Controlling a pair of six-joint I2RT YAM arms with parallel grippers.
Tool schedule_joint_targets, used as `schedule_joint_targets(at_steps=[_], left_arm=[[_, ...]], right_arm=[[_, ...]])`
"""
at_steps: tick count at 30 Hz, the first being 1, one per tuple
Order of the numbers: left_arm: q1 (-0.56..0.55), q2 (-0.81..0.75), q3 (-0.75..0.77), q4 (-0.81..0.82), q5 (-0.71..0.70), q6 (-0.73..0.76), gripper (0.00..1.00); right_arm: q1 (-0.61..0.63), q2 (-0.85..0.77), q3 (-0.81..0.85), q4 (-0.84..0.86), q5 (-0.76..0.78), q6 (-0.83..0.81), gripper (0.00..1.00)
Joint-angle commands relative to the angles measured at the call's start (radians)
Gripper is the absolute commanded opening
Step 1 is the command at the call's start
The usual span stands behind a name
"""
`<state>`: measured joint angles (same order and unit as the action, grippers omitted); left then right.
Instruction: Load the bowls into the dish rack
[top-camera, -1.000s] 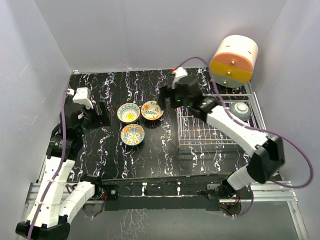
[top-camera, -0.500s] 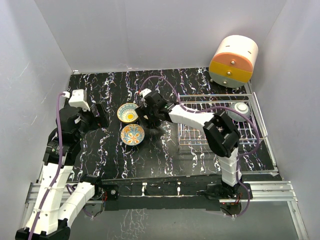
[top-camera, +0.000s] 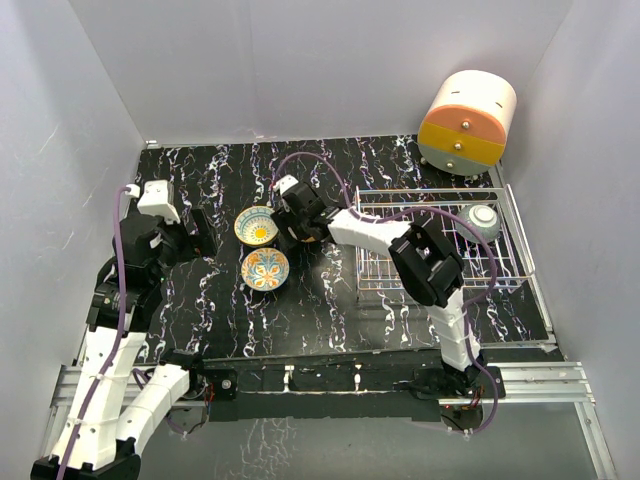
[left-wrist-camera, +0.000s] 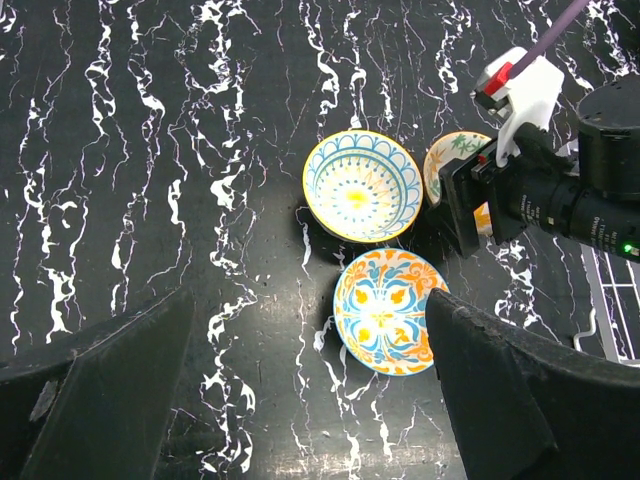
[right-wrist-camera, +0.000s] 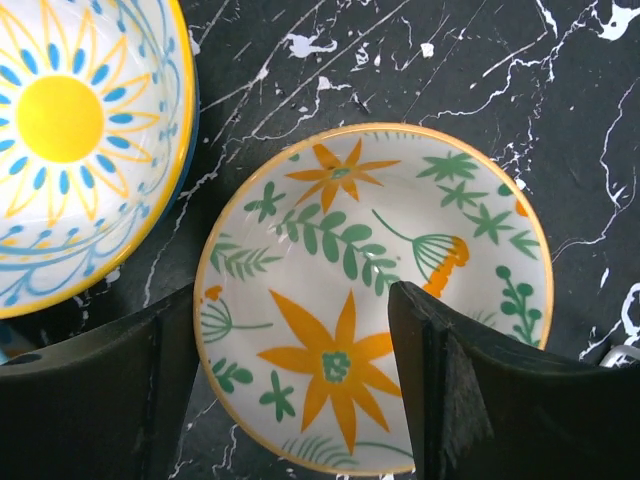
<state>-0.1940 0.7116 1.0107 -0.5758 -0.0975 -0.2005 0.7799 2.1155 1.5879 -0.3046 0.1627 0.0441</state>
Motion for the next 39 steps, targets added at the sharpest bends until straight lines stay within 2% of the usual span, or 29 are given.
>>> schedule_joint_targets(at_steps=[1,5,7,9,10,11,19,25,29,34,39], left_arm=[[-0.003,-0.013,-0.013,0.008,-0.013,0.012,0.97],[-0.004,-0.017,-0.012,-0.001,-0.018,0.013,0.97],[-0.004,-0.020,-0.011,-0.002,-0.020,0.015,0.97],[-0.003,-0.020,-0.010,-0.001,-0.021,0.014,0.97],[-0.004,-0.020,-0.008,0.000,-0.020,0.013,0.97],[-0.004,-0.020,-0.009,0.000,-0.020,0.013,0.97],[-0.003,-0.024,-0.004,-0.002,-0.025,0.012,0.97],[-0.004,-0.026,0.005,-0.008,-0.033,0.015,0.97],[-0.004,-0.028,0.012,-0.009,-0.038,0.013,0.97],[-0.004,-0.029,0.008,-0.003,-0.029,0.006,0.97],[-0.004,-0.030,0.002,0.009,-0.008,-0.002,0.97]], right_arm=[[0.002,0.034,0.030,0.071,0.032,-0.043,0.71],[0.002,0.047,0.025,0.070,0.014,-0.043,0.62],[0.002,0.042,0.014,0.076,0.013,-0.039,0.50],[0.002,0.034,0.001,0.086,0.012,-0.035,0.31],[0.002,0.027,-0.003,0.088,0.007,-0.032,0.15],[0.002,0.020,-0.008,0.089,0.000,-0.029,0.09],[0.002,-0.134,-0.081,0.158,-0.168,0.045,0.08],[-0.014,-0.332,-0.186,0.283,-0.385,0.151,0.08],[-0.047,-0.494,-0.264,0.342,-0.476,0.224,0.08],[-0.190,-0.709,-0.414,0.451,-0.620,0.389,0.08],[-0.440,-0.893,-0.593,0.549,-0.735,0.573,0.08]])
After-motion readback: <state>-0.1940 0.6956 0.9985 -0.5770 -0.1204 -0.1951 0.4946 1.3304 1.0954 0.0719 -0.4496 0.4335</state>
